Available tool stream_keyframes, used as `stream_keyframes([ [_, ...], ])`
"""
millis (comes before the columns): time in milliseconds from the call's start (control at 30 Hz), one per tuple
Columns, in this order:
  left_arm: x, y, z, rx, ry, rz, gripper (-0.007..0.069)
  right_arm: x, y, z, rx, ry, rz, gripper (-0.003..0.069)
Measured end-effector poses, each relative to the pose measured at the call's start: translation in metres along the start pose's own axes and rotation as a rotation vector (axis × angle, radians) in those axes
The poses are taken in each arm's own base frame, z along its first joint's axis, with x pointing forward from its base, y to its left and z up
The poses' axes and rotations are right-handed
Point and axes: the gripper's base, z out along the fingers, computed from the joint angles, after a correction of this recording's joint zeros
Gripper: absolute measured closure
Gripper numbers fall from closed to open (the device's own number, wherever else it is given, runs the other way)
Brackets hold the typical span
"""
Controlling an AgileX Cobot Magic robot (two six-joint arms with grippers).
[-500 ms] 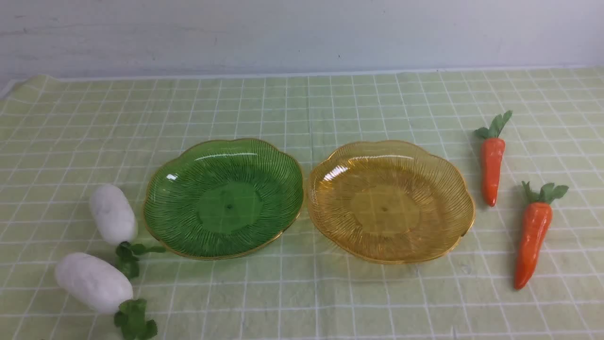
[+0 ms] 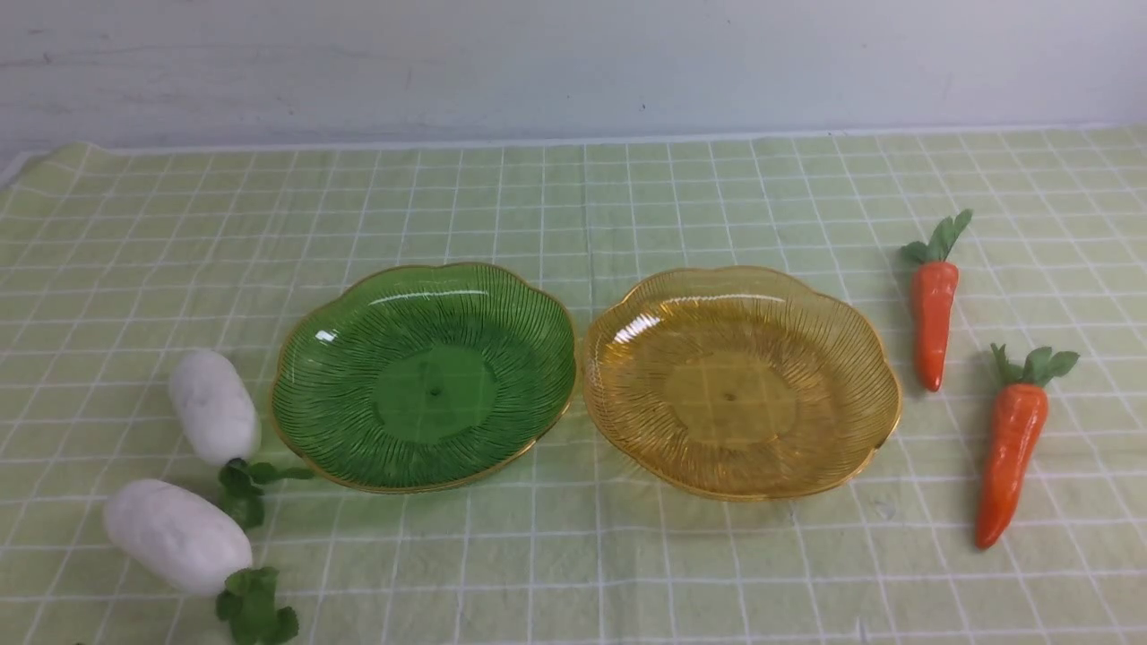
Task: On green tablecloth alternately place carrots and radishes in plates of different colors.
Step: 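Pick up the white radish and place it on the plate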
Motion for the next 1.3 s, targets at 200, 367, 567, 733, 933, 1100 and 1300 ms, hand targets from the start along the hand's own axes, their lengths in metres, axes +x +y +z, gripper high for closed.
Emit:
stream_keyframes([
  [200,-0.013,-0.003,-0.001,0.063,-0.144,-0.409,0.0632,0.000,0.000,0.000,0.000,0.000,0.000,0.0673],
  [367,-0.029,0.003,-0.005,0.098,-0.331,-0.761,0.0632,0.000,0.000,0.000,0.000,0.000,0.000,0.0673],
  [567,-0.044,0.020,-0.014,0.037,-0.590,-0.947,0.0632,0.000,0.000,0.000,0.004,0.000,-0.012,0.0673],
  [733,-0.093,0.025,-0.042,0.085,-0.699,-0.868,0.0632,-0.008,0.001,0.000,-0.013,-0.104,0.075,0.0673],
  [933,-0.144,0.004,-0.021,0.246,-0.154,-0.608,0.0632,-0.032,-0.003,-0.006,-0.063,-0.382,0.493,0.0673],
  [1100,-0.142,0.000,0.032,0.247,0.292,-0.484,0.0632,-0.038,-0.007,-0.009,-0.072,-0.467,0.646,0.0673],
  [1300,-0.121,0.004,0.083,0.163,0.583,-0.481,0.0631,-0.041,-0.009,-0.011,-0.070,-0.509,0.676,0.0673],
])
